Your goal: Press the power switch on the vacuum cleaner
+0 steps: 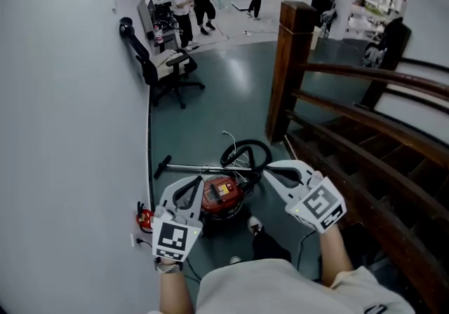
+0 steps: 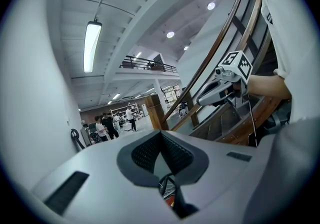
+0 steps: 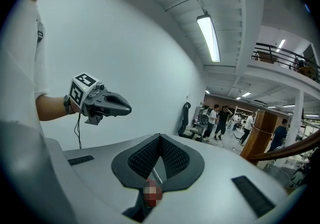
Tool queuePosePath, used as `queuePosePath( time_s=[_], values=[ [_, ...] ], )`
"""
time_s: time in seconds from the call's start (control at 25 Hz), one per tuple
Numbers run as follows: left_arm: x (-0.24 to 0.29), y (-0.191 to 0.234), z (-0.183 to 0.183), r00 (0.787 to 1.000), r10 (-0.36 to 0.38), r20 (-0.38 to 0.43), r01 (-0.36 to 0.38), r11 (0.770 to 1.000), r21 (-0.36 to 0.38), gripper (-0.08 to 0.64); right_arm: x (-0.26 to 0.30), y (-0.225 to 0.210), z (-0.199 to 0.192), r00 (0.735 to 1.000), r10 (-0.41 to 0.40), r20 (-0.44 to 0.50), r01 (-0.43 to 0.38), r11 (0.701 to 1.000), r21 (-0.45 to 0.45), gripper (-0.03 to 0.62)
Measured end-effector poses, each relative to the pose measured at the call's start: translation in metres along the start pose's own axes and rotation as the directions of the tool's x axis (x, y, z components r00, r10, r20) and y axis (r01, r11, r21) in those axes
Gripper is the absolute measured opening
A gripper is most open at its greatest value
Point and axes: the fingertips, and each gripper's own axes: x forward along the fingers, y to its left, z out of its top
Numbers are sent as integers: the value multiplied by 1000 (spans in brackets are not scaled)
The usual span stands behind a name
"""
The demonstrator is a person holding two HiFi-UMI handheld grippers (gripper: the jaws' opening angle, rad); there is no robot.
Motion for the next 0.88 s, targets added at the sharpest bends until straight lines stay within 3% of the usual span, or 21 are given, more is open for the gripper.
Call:
queuePosePath(
  time_s=[0.88],
  values=[
    [-1, 3, -2, 1000, 6, 7, -6, 1000, -4, -2, 5, -2, 0, 1000, -19, -10, 19, 1000, -21, 28]
  ],
)
